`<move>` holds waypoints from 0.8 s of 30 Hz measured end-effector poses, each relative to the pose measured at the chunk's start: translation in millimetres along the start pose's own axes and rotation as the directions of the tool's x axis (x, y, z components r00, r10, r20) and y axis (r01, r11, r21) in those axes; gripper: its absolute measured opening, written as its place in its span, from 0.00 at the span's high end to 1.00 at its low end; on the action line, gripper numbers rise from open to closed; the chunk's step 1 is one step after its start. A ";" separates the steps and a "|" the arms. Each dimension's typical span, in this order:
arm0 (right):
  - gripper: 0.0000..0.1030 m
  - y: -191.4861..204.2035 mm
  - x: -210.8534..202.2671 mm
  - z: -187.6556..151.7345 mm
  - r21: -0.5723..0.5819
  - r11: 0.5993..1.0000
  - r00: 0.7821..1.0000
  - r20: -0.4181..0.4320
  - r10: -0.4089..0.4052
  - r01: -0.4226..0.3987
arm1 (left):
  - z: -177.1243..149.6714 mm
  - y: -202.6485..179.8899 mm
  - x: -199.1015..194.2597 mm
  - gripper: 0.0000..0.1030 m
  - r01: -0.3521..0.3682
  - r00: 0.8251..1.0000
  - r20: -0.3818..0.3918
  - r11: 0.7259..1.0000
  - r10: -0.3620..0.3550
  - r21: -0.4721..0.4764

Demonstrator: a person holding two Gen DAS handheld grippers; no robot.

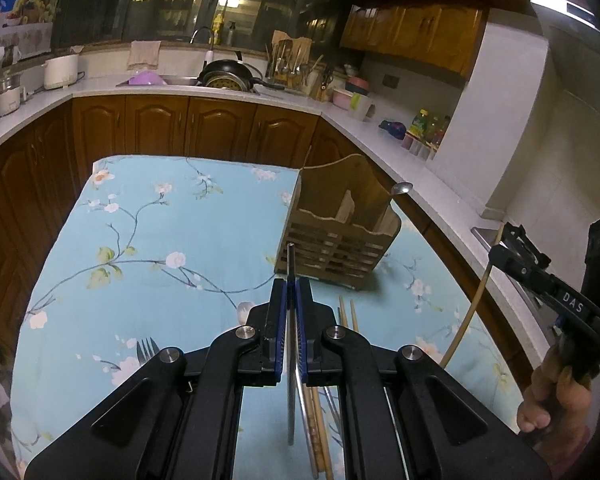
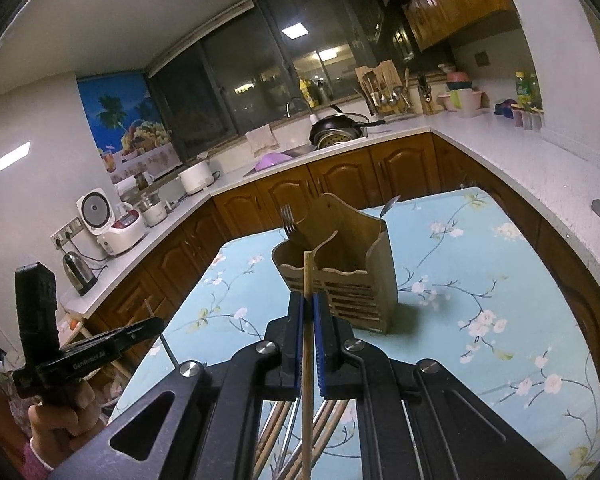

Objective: Organize utensils
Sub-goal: 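Raise both held chopsticks and carry them above the wooden holder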

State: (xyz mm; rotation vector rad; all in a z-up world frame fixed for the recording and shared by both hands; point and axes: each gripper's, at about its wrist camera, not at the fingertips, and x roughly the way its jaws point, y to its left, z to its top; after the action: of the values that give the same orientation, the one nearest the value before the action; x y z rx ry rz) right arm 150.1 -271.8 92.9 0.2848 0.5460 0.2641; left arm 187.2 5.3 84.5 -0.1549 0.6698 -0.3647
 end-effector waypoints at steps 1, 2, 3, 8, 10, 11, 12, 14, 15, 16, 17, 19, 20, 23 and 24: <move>0.95 0.0 -0.3 0.7 0.000 1.000 1.000 0.002 0.000 0.000 | 0.8 -0.7 -0.8 0.96 0.001 1.000 0.004 1.000 -0.001 0.001; 0.95 -0.7 -0.5 1.7 0.001 1.000 1.000 0.005 0.000 0.000 | 2.4 -1.5 -1.6 0.96 0.002 1.000 0.008 1.000 -0.002 0.001; 0.95 -1.6 -0.5 2.7 0.003 1.000 1.000 0.008 0.001 -0.001 | 4.8 -2.5 -2.6 0.96 0.004 1.000 0.015 1.000 -0.005 0.004; 0.95 -7.4 0.8 9.2 0.018 1.000 1.000 0.032 0.000 -0.001 | 21.3 -8.7 -5.9 0.96 0.010 0.998 0.058 1.000 -0.011 0.015; 0.95 -10.8 2.0 16.4 0.026 1.000 0.999 0.050 -0.004 0.003 | 31.7 -13.4 -6.1 0.96 0.012 0.997 0.079 1.000 -0.015 0.027; 0.95 -12.2 2.1 20.0 0.029 1.000 0.998 0.060 -0.007 0.005 | 36.9 -15.8 -5.7 0.96 0.013 0.996 0.087 0.999 -0.016 0.034; 0.95 -13.9 2.8 24.9 0.031 0.999 0.997 0.073 -0.010 0.007 | 43.0 -18.7 -5.7 0.96 0.011 0.995 0.101 0.999 -0.015 0.042; 0.95 -16.4 3.9 34.3 0.035 0.999 0.995 0.101 -0.015 0.012 | 56.7 -24.1 -5.8 0.96 0.007 0.991 0.135 0.998 -0.014 0.055; 0.95 -17.8 4.9 40.2 0.036 0.999 0.993 0.116 -0.019 0.015 | 63.3 -26.3 -5.8 0.96 0.005 0.988 0.153 0.998 -0.014 0.058; 0.95 -18.7 5.7 45.3 0.038 0.999 0.991 0.129 -0.021 0.016 | 71.0 -28.5 -5.9 0.96 0.005 0.985 0.173 0.998 -0.015 0.060; 0.95 -20.5 7.1 53.1 0.040 0.999 0.988 0.150 -0.023 0.017 | 79.2 -30.6 -5.4 0.96 0.004 0.981 0.193 0.998 -0.015 0.061; 0.95 -22.3 11.0 68.2 0.039 0.999 0.982 0.187 -0.033 0.026 | 97.4 -33.1 -3.9 0.96 0.009 0.972 0.236 0.999 -0.021 0.052; 0.95 -22.2 12.5 73.5 0.037 0.999 0.979 0.202 -0.035 0.028 | 106.8 -33.4 -2.4 0.96 0.012 0.967 0.255 0.999 -0.022 0.042; 0.95 -21.5 20.7 95.4 0.034 0.998 0.963 0.262 -0.057 0.050 | 133.8 -33.2 2.6 0.96 0.020 0.947 0.319 1.000 -0.024 0.016; 0.95 -22.2 22.4 100.6 0.034 0.998 0.959 0.277 -0.059 0.052 | 141.3 -34.1 4.4 0.96 0.012 0.939 0.342 1.000 -0.016 0.012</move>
State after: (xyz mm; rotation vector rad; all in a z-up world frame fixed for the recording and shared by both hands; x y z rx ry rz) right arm 226.9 -304.8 157.2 0.3261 0.2787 0.1586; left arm 270.1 -24.6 200.2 -0.2083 0.3220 -0.3443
